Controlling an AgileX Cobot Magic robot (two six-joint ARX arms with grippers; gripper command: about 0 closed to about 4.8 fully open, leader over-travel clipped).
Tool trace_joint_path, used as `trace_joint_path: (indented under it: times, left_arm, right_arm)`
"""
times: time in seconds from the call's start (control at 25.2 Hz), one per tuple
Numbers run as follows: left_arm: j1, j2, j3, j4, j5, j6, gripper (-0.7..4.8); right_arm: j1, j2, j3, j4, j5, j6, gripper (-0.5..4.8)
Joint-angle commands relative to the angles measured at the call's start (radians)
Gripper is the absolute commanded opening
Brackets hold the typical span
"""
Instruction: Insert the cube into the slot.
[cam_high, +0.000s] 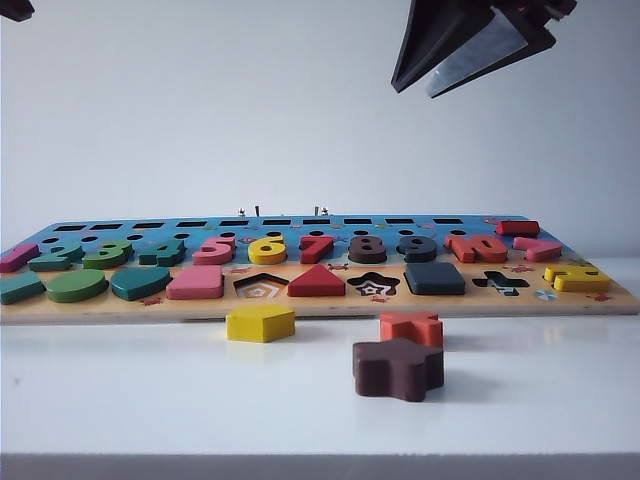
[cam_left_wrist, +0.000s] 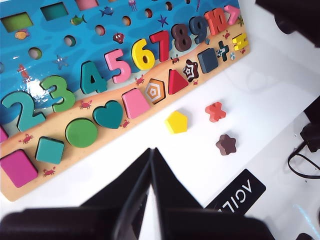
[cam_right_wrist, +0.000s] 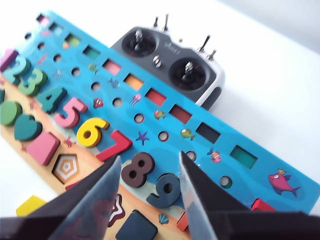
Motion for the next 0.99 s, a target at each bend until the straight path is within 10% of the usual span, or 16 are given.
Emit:
trace_joint_path:
  times: [0.04, 0.64, 0.99]
  left_arm:
    - [0.001, -0.001, 0.007, 0.014, 0.004, 0.005, 0.17]
    - [0.001, -0.032, 0.006, 0.044, -0.022, 0.058, 0.17]
    - [0.001, -0.068, -0.006, 0.113, -0.121, 0.065, 0.17]
  right_arm:
    - [-0.039, -0.079, -0.077, 0.099, -0.048, 0.013, 2.2]
    - [-0.225, -0.436, -0.452, 0.181, -0.055, 0.309, 2.08]
    - [-0.319, -0.639, -0.542, 0.182, -0.06, 0.307, -0.07]
